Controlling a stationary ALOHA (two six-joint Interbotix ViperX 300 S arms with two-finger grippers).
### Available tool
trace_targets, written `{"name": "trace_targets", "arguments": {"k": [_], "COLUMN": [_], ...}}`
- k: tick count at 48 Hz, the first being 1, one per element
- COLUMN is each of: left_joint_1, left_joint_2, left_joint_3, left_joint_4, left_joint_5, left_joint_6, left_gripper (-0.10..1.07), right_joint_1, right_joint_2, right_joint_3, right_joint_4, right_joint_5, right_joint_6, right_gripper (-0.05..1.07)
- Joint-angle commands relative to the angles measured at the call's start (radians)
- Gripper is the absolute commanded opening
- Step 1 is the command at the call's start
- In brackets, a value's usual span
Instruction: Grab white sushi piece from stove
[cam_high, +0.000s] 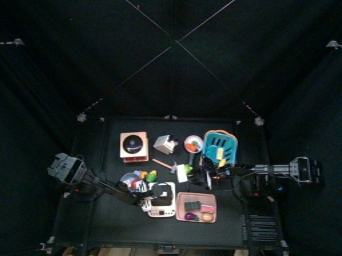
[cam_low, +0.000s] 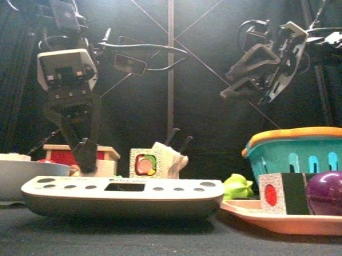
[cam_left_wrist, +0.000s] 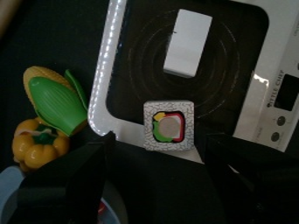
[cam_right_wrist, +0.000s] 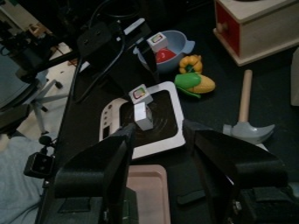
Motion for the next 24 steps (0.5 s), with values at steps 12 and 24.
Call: {"name": "trace_targets", "arguments": {"k": [12,24], "left_joint_1": [0.002,0.002], "left_joint_2": [0.005,0.023], "left_joint_3": [-0.032,-0.032], "left_joint_4": [0.044,0.043], "left_joint_5": [-0.028,-0.043], "left_joint_6": [0.002,0.003], "left_gripper": [1.00,1.00], "right_joint_1": [-0.003,-0.003], "right_joint_2": [-0.017,-0.017], "right_joint_3": [-0.009,-0.008], "right_joint_4": [0.002,0.000], "right_joint_5": [-0.006,-0.003], "right_joint_6": [-0.002,-0.002], "right_gripper": [0.83,0.83]}}
